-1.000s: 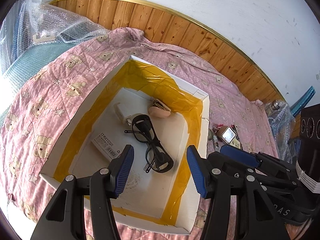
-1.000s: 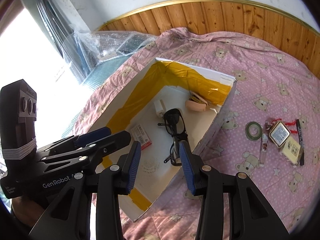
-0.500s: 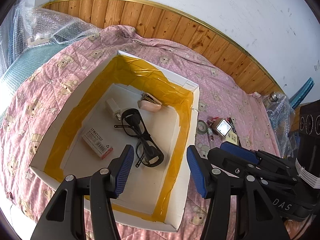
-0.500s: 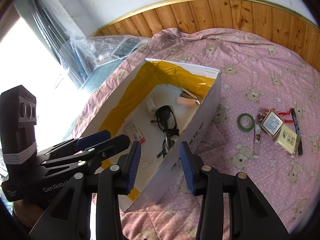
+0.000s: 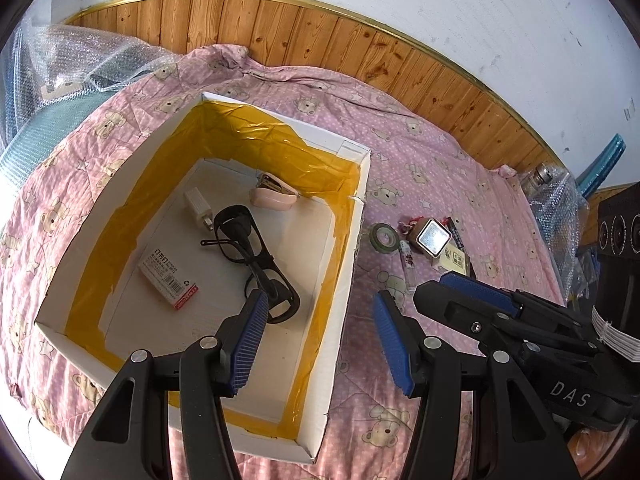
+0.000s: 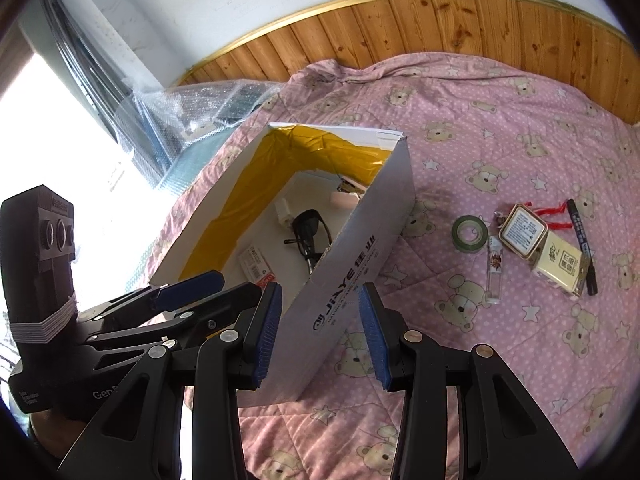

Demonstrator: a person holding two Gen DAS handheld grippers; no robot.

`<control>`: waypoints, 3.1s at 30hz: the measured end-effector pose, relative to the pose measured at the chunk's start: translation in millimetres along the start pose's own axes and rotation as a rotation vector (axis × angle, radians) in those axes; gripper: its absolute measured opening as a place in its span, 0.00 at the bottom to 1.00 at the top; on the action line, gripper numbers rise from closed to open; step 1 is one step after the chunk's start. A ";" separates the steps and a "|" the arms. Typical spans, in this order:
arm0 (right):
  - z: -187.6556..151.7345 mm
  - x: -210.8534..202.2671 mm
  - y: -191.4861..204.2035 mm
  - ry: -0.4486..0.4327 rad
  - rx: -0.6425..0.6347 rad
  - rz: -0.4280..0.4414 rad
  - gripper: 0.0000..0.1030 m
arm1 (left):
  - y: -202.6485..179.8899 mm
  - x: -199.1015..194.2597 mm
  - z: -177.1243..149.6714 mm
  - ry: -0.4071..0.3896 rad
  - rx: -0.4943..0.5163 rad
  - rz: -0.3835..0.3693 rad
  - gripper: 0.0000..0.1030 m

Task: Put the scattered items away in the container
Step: 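Withdraw both open grippers from the box toward the remaining items, then lower the left gripper toward the gold tin while the right approaches the tissue pack, then close the left gripper on the gold tin while the right closes on the tissue pack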

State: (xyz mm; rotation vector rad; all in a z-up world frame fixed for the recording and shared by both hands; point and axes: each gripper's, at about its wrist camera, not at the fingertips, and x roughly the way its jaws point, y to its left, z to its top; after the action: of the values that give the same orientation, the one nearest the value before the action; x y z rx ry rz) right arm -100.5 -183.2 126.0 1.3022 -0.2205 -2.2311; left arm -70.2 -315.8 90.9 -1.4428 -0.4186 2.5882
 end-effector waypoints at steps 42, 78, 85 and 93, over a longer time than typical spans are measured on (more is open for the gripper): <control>-27.4 -39.0 -158.4 -0.043 0.260 -0.039 0.43 | -124.5 80.7 -3.5 0.140 0.177 -0.016 0.55; -17.0 37.1 -312.9 0.054 0.497 -0.011 0.45 | -183.7 229.5 57.7 0.276 0.243 0.029 0.57; -7.9 53.1 -312.4 0.052 0.454 0.026 0.52 | -184.9 263.7 62.7 0.312 0.248 0.048 0.59; 1.4 55.6 -301.6 0.046 0.368 -0.026 0.39 | -183.9 271.2 66.2 0.273 0.270 0.052 0.52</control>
State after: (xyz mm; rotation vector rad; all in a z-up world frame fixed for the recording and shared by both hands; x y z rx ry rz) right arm -234.6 40.6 -35.2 1.5489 -0.6242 -2.2495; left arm -270.3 -81.1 -38.0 -1.6876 0.0043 2.3241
